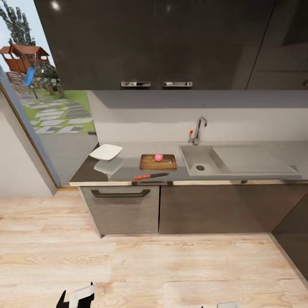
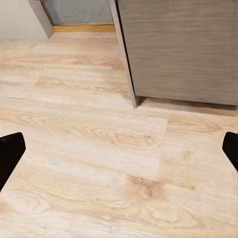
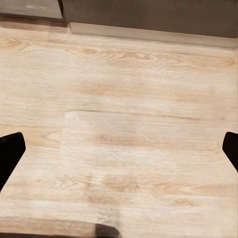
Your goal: In the kitchen, take the Vidalia onion out of the sink, dice it on the chopping board with the paring knife, put the diced onion into the bowl on the countertop, then place both the paring knife and the chopping board into the sink.
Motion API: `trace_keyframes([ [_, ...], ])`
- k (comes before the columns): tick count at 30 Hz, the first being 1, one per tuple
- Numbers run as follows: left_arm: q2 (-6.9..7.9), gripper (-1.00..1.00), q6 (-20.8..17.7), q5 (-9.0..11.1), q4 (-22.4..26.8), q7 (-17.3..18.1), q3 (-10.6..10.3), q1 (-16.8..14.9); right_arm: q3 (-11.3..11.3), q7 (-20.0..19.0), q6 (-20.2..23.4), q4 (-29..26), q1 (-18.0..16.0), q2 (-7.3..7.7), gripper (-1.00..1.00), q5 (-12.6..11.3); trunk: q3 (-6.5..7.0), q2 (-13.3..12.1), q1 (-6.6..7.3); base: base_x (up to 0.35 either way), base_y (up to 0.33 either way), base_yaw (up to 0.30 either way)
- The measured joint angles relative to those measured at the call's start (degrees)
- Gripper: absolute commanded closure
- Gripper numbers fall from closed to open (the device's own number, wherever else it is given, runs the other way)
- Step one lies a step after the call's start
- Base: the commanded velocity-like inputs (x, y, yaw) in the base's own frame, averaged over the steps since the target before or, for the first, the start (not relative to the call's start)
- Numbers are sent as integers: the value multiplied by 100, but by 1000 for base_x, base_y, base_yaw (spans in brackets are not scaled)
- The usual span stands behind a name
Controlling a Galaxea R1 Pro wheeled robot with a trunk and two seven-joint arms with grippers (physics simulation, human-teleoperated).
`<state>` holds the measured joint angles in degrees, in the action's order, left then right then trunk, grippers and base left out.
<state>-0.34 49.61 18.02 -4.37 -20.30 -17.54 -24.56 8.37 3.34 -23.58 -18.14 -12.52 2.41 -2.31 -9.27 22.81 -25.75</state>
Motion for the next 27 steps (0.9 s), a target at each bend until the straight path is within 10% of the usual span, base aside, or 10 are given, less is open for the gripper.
trace_keyframes([
  [27,-5,-100,-1,0,1,2,0,0,-1,0,0,0,0,0,-100,0,223,0,0,0,0,0],
])
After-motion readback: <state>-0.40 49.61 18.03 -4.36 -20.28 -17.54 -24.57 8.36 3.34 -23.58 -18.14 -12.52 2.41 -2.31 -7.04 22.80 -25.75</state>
